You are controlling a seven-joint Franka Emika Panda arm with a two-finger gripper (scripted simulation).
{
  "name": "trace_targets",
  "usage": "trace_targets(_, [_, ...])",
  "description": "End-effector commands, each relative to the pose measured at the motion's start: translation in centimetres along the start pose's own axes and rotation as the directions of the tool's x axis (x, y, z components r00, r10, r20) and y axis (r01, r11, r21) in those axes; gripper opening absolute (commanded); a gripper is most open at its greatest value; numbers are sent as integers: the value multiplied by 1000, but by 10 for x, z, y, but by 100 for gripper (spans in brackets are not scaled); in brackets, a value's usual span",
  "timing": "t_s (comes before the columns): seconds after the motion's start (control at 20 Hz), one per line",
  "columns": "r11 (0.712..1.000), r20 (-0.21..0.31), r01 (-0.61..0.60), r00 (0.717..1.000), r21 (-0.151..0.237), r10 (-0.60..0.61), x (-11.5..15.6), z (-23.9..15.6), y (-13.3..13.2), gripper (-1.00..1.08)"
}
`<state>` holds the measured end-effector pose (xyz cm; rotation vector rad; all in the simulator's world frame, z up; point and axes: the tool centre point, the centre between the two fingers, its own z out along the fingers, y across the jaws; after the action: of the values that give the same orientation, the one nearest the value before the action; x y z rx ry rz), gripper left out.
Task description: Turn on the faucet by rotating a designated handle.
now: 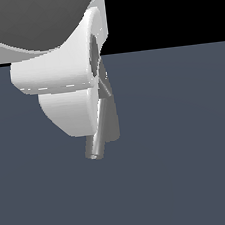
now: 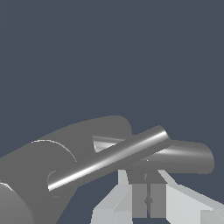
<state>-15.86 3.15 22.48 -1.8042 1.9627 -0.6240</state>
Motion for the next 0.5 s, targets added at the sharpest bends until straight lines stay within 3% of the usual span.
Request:
trace_targets(0.0, [1000,-1,-2,1000,-1,2,4,0,-2,-100])
trace_targets(0.45, [1000,-7,-12,1000,-6,12,28,1,-16,-100])
